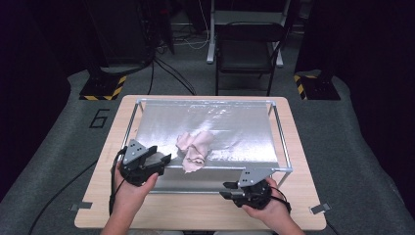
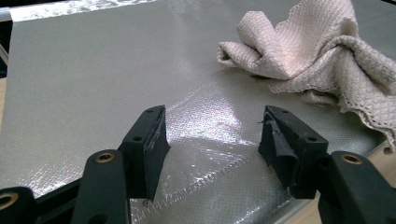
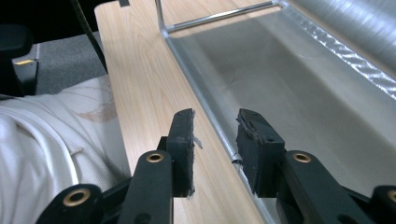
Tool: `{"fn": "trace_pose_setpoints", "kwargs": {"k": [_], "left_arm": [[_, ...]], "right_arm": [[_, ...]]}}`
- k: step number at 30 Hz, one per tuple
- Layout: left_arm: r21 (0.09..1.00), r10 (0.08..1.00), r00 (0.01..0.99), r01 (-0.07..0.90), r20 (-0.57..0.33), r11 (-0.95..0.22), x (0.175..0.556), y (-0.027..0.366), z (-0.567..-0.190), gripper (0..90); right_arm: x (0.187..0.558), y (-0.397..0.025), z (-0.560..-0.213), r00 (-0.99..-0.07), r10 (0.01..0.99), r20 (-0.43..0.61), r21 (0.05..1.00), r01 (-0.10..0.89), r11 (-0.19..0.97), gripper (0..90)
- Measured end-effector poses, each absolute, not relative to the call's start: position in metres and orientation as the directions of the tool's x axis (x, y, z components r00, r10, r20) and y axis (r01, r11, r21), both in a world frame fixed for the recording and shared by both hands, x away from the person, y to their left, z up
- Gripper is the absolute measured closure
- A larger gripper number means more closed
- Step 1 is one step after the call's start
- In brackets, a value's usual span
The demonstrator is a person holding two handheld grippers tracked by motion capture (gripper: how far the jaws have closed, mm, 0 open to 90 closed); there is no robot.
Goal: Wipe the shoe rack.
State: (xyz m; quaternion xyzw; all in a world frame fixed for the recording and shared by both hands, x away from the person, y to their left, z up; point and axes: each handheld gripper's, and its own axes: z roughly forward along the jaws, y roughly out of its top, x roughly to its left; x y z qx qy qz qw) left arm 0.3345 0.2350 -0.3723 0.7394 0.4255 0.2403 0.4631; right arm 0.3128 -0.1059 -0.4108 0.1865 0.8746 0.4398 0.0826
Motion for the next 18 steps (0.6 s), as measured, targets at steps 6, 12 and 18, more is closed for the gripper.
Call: {"fn": "trace_pose_setpoints", "kwargs": {"k": [6,12,18], "left_arm": [[0.889,0.851,0.524,0.406,-0.036,-0.213,0.335,0.235,-0.372,40.5],[0.891,0.852,0.522,0.403,-0.035,-0.21,0.334,0.235,-0.373,40.5],[0.892,0.852,0.523,0.4,-0.034,-0.21,0.335,0.235,-0.373,40.4]], "right_arm": [[0.315,-0.104,-0.393,-0.915,0.401,0.038,0.81,0.263,0.524,66.8],[0.319,-0.1,-0.374,-0.929,0.368,0.037,0.813,0.242,0.529,65.9],[0.323,-0.096,-0.356,-0.929,0.369,0.034,0.823,0.235,0.516,65.5]]}}
